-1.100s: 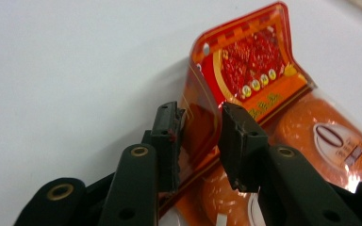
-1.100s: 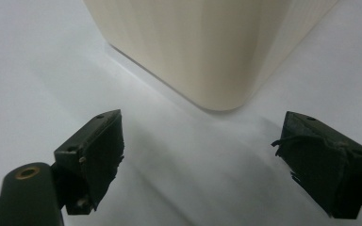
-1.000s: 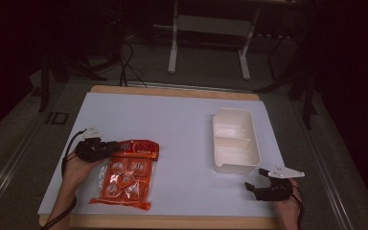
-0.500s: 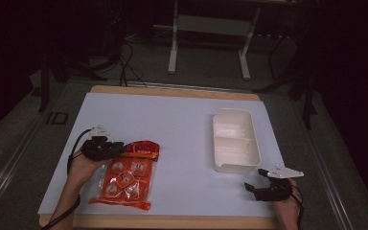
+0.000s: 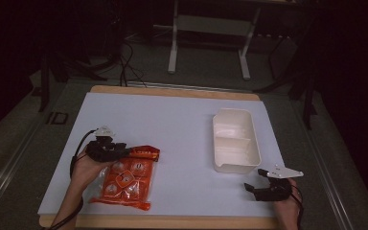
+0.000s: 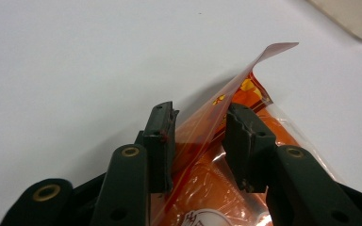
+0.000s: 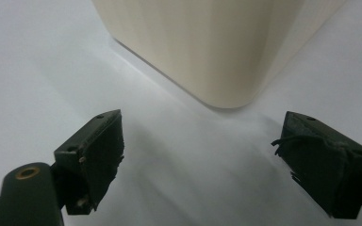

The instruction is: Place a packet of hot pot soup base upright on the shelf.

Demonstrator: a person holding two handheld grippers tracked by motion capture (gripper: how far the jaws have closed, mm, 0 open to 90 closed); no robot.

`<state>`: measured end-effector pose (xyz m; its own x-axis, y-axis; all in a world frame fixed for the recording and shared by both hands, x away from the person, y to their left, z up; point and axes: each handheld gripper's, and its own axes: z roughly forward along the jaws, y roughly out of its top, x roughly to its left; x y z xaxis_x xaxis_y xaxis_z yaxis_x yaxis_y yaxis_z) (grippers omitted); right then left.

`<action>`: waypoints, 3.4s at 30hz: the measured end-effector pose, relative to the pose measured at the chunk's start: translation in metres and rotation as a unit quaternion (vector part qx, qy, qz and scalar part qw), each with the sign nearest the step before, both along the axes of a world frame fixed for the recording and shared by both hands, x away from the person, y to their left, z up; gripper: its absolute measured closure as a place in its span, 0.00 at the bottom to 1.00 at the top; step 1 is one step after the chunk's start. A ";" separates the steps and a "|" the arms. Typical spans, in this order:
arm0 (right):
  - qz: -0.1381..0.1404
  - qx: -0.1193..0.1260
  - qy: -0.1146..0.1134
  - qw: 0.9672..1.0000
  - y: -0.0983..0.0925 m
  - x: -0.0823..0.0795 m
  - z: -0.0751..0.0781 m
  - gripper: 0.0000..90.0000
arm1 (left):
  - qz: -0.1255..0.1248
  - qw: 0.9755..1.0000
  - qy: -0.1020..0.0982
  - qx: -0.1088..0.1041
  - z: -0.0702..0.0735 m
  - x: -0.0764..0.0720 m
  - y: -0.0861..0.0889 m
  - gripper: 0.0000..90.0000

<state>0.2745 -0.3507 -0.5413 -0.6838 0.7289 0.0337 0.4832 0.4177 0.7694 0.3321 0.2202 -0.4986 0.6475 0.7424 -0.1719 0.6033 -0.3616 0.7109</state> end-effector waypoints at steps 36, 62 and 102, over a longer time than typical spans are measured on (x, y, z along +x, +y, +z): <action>0.010 -0.003 0.007 1.000 0.001 0.001 -0.001 0.16 | -0.089 0.985 0.023 0.146 -0.021 0.038 -0.087 0.89; 0.011 -0.003 0.009 1.000 0.002 0.001 -0.001 0.16 | -0.055 0.994 -0.016 0.096 0.055 0.037 -0.071 0.99; 0.012 -0.002 0.009 1.000 0.002 0.002 -0.001 0.16 | -0.031 0.988 -0.024 -0.150 0.167 0.031 -0.075 1.00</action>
